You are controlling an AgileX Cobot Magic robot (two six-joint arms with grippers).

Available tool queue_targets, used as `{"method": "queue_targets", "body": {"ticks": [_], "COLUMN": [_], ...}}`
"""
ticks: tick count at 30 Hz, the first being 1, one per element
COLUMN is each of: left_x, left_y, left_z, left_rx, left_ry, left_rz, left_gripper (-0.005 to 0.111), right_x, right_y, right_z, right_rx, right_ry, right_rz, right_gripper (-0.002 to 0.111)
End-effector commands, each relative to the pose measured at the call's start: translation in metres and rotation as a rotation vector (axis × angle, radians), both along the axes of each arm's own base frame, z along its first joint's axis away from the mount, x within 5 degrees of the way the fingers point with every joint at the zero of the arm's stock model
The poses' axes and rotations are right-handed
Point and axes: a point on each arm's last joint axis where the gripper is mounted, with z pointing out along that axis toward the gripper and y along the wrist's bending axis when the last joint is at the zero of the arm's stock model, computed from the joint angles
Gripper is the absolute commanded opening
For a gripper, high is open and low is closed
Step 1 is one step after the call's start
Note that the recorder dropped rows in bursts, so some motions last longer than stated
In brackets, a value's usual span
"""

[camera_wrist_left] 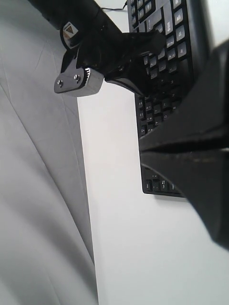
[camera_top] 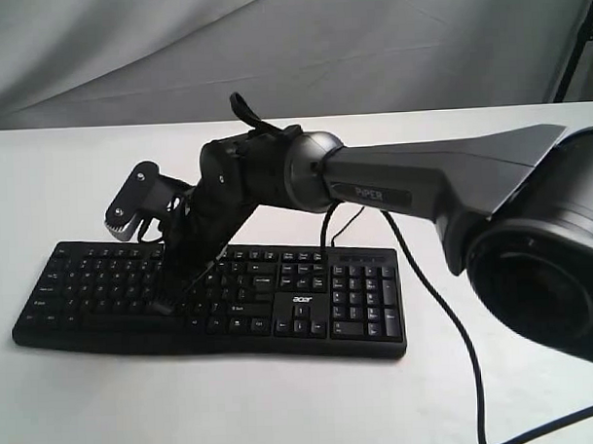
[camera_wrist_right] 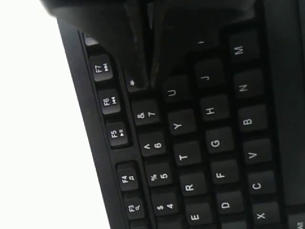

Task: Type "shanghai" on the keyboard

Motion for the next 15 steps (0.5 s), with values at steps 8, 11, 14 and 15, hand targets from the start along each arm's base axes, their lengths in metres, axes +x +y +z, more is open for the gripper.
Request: {"method": "queue_targets", "body": {"ticks": [8, 11, 14, 15], "left_x": [-0.0001, -0.0001, -0.0001, -0.0001], "left_y": [-0.0002, -0.0002, -0.0002, -0.0002], "left_z": [-0.0008, -0.0008, -0.0008, -0.0008], "left_rx": [0.000, 0.000, 0.000, 0.000], "left_ry": [-0.004, -0.004, -0.004, -0.004], "left_rz": [-0.004, -0.004, -0.004, -0.004], "left_gripper": [0.000, 0.000, 0.000, 0.000], "right_x": [-0.0007, -0.0011, -0.0011, -0.0011], "right_y": [-0.0027, -0.0028, -0.0028, -0.0028], "right_z": [-0.0008, -0.0010, -0.0010, -0.0010], "right_rx": [-0.011, -0.013, -0.014, -0.014], "right_ry": [0.021, 0.024, 0.022, 0.022], "right_rz": [0.018, 0.022, 0.025, 0.025], "right_gripper": [0.000, 0.000, 0.000, 0.000]}}
